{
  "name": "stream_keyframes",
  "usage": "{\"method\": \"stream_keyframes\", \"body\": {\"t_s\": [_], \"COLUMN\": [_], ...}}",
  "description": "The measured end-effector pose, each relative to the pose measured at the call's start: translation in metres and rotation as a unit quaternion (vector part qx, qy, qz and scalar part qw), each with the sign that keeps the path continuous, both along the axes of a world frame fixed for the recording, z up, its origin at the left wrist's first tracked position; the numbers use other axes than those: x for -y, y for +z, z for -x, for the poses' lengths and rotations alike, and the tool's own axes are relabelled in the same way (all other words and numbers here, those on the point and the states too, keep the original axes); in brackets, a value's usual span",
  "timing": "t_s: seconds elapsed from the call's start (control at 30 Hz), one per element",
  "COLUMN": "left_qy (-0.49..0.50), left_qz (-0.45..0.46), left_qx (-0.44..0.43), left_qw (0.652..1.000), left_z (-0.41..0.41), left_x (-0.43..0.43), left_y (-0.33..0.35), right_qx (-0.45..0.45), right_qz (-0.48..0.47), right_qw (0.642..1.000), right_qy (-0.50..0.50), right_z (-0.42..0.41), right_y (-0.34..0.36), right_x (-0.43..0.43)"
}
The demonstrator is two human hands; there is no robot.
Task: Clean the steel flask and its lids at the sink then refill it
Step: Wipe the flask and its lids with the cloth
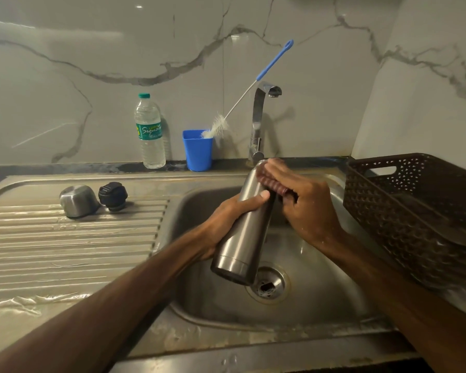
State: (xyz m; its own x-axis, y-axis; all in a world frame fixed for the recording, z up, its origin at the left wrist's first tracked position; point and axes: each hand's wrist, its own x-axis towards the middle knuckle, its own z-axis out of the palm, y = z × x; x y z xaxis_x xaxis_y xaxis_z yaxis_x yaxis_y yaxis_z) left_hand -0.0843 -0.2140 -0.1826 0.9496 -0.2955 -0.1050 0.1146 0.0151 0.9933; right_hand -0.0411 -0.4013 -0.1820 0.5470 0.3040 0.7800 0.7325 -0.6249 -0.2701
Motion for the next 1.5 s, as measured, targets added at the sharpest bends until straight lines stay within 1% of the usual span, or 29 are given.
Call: {"method": "stream_keyframes", "body": {"t_s": [0.07, 0.13, 0.3, 0.5, 0.6, 0.67, 0.73, 0.9, 0.97, 1.07, 1.23, 1.4, 1.5], "left_qy": [-0.011, 0.001, 0.034, 0.1, 0.116, 0.139, 0.164, 0.188, 0.191, 0.205, 0.182, 0.2, 0.212], "left_qz": [-0.022, -0.025, -0.038, 0.049, 0.06, 0.056, 0.071, 0.208, 0.245, 0.265, 0.251, 0.281, 0.274], "left_qx": [0.002, -0.015, -0.034, -0.037, -0.051, -0.054, -0.057, -0.063, -0.069, -0.08, -0.072, -0.059, -0.064], "left_qw": [1.0, 1.0, 0.998, 0.993, 0.99, 0.987, 0.982, 0.958, 0.948, 0.939, 0.948, 0.937, 0.936], "left_z": [0.0, -0.001, -0.008, -0.013, -0.013, -0.015, -0.017, -0.018, -0.021, -0.023, -0.021, -0.026, -0.026], "left_x": [0.001, 0.001, -0.006, -0.018, -0.023, -0.027, -0.032, -0.041, -0.046, -0.049, -0.041, -0.049, -0.045], "left_y": [-0.001, -0.004, -0.008, -0.003, 0.0, 0.0, -0.001, 0.006, 0.005, 0.004, 0.004, 0.002, -0.001], "right_qx": [-0.04, -0.057, -0.073, -0.065, -0.065, -0.065, -0.064, -0.04, -0.029, -0.035, -0.068, -0.05, -0.068], "right_qz": [-0.03, -0.039, -0.029, 0.01, 0.013, 0.027, 0.041, 0.046, 0.055, 0.048, 0.016, -0.002, -0.018], "right_qw": [0.998, 0.996, 0.996, 0.996, 0.994, 0.992, 0.988, 0.974, 0.968, 0.966, 0.976, 0.965, 0.966], "right_qy": [-0.042, -0.058, -0.037, 0.053, 0.084, 0.109, 0.132, 0.219, 0.245, 0.252, 0.207, 0.258, 0.249], "right_z": [-0.006, -0.007, -0.002, 0.018, 0.025, 0.031, 0.039, 0.063, 0.069, 0.065, 0.059, 0.069, 0.061], "right_y": [0.001, -0.001, -0.003, -0.002, -0.002, -0.001, 0.0, 0.002, 0.002, 0.001, 0.002, 0.002, 0.004], "right_x": [0.006, 0.01, 0.003, -0.012, -0.018, -0.02, -0.022, -0.025, -0.025, -0.024, -0.024, -0.025, -0.024]}}
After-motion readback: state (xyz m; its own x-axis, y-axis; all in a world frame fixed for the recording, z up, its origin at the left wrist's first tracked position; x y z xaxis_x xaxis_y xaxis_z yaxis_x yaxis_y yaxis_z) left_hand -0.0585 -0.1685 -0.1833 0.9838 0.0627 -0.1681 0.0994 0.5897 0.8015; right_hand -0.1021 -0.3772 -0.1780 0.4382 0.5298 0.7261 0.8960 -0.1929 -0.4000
